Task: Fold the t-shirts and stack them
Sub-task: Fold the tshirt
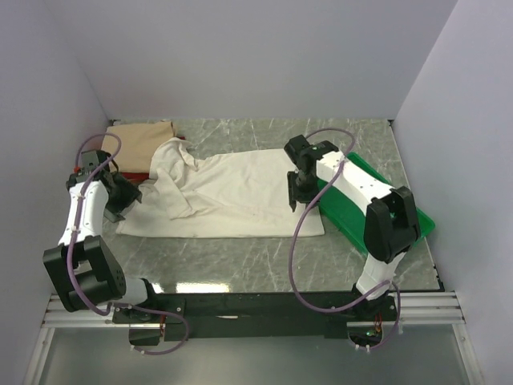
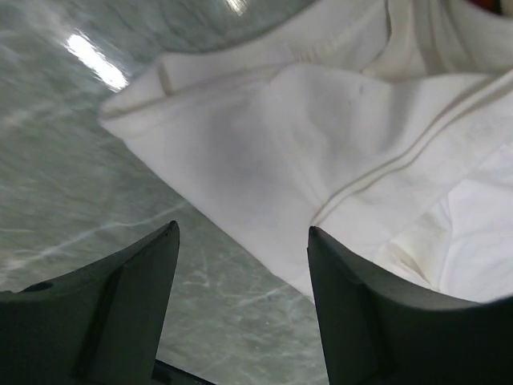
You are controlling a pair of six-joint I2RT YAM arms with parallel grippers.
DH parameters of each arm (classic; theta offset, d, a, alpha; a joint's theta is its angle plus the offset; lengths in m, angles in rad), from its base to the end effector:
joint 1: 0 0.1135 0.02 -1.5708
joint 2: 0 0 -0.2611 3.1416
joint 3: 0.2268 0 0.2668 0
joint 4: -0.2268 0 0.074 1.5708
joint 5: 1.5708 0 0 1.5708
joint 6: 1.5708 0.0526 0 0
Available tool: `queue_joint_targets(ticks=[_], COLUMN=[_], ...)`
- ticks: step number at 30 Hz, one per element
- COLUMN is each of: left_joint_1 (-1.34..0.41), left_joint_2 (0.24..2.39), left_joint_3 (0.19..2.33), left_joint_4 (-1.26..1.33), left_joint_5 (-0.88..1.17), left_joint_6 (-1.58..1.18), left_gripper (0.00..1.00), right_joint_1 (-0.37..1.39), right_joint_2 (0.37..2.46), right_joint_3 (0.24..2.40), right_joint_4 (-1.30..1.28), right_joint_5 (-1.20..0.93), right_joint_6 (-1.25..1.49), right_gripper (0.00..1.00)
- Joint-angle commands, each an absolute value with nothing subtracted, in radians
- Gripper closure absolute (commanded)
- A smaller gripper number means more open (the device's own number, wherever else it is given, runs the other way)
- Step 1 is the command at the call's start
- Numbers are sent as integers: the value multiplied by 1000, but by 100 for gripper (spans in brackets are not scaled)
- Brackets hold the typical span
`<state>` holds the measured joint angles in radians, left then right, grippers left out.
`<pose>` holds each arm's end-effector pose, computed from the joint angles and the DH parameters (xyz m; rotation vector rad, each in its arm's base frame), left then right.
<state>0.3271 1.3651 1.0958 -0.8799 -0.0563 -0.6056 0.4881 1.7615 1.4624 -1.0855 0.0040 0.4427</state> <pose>0.2689 0.0944 0.2423 -1.2360 2.4190 -0.0049 0.3172 0.1682 0.2262 -0.0669 2.9703 0.1192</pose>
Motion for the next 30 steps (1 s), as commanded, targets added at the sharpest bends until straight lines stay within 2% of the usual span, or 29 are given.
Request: queue_joint_targets(ticks=[1, 16, 22, 30], left_joint_1=[322, 322, 327, 351], left_joint_2=[1335, 1502, 1523, 1370], left_joint_3=[1040, 804, 790, 715], left_joint_4=[-769, -457, -538, -643], left_joint_5=[92, 160, 52, -66], left_joint_6=[-666, -804, -828, -859], left_gripper=[30, 29, 27, 19], right_joint_1=[483, 525, 548, 571], right_joint_2=[1776, 2000, 2006, 1996], right_joint_3=[1459, 1531, 1434, 1347], right_joint_4=[-991, -905, -885, -939], right_joint_5=[-38, -107, -89, -95], right_joint_6=[428, 402, 407, 402], right_gripper=[50, 53, 53, 55])
